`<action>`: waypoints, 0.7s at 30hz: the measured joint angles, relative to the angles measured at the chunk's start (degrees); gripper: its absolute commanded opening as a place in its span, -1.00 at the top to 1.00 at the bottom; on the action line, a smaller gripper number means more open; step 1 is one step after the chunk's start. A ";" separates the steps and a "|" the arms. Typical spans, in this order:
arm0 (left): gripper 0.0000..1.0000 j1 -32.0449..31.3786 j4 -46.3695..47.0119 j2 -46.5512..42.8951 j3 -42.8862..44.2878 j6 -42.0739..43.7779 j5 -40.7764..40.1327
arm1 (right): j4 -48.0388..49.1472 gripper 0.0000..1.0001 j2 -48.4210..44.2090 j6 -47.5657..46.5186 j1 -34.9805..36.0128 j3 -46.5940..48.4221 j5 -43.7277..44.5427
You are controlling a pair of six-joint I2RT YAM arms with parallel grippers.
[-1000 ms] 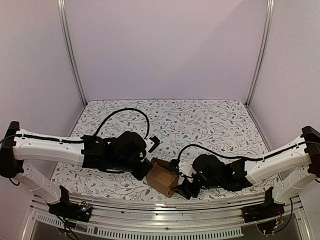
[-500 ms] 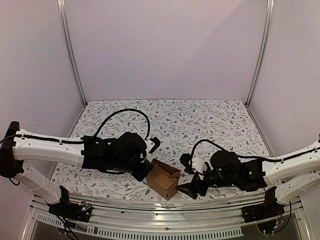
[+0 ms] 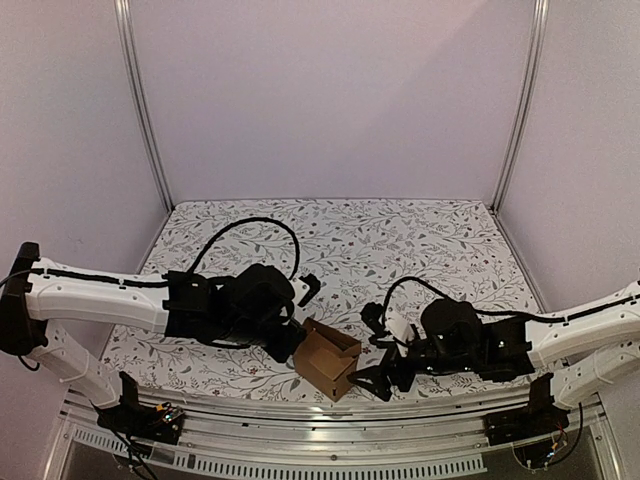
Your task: Fold the paper box
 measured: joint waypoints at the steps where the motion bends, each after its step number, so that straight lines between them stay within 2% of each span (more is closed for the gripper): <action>1: 1.00 -0.04 -0.02 0.00 0.02 -0.15 0.00 | 0.72 -0.98 1.14 0.46 0.00 -0.02 -0.22; 11: 1.00 -0.48 -0.15 0.02 0.11 -1.25 0.07 | 11.13 -0.98 12.07 1.92 3.13 -0.39 2.38; 21: 1.00 -0.59 -0.20 0.35 0.42 -2.64 0.07 | 18.53 -0.97 17.68 1.99 9.16 -0.76 12.20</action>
